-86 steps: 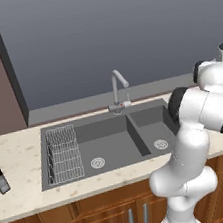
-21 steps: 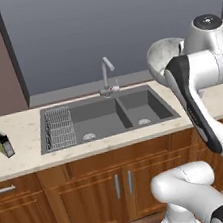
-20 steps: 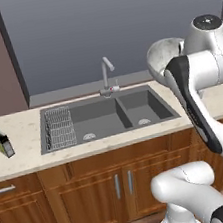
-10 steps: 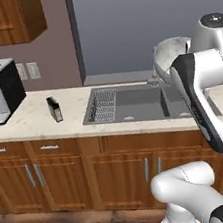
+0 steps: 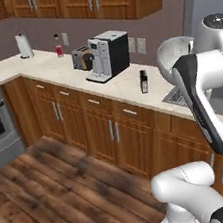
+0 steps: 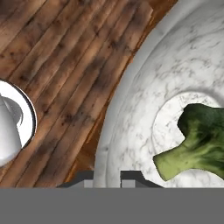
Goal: Pick the broccoli from the sink and place it in the bowl. Then pick the bowl and place it in the microwave. Then close the microwave door and press the start button.
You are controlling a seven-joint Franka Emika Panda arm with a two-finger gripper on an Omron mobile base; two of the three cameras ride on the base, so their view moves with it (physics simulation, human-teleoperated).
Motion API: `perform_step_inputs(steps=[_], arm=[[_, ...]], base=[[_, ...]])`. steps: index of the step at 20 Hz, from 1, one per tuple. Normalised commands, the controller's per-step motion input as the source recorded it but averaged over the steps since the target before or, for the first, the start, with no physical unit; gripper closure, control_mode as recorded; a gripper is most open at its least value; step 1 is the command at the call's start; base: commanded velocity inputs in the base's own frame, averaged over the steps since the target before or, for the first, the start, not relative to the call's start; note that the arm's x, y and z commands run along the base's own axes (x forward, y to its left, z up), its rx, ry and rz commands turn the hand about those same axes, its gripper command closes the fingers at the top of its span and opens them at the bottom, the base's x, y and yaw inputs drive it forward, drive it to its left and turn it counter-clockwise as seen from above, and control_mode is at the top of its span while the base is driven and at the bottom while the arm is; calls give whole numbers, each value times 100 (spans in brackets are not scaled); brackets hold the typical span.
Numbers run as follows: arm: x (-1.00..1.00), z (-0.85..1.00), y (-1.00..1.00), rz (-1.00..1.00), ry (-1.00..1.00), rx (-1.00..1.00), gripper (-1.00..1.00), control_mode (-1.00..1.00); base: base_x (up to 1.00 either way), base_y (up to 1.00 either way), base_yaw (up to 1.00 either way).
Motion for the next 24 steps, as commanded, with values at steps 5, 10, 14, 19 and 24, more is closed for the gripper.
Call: perform_step_inputs(steps=[5, 10, 14, 19, 24], arm=[[0, 0, 0, 0, 0, 0, 100, 100], [0, 0, 0, 0, 0, 0, 100, 100], [0, 0, 0, 0, 0, 0, 100, 100], [0, 0, 0, 0, 0, 0, 100, 100], [0, 0, 0, 0, 0, 0, 100, 100]], base=[[-22, 0, 86], [-6, 0, 77], [24, 0, 48], [97, -2, 24], [100, -22, 14]])
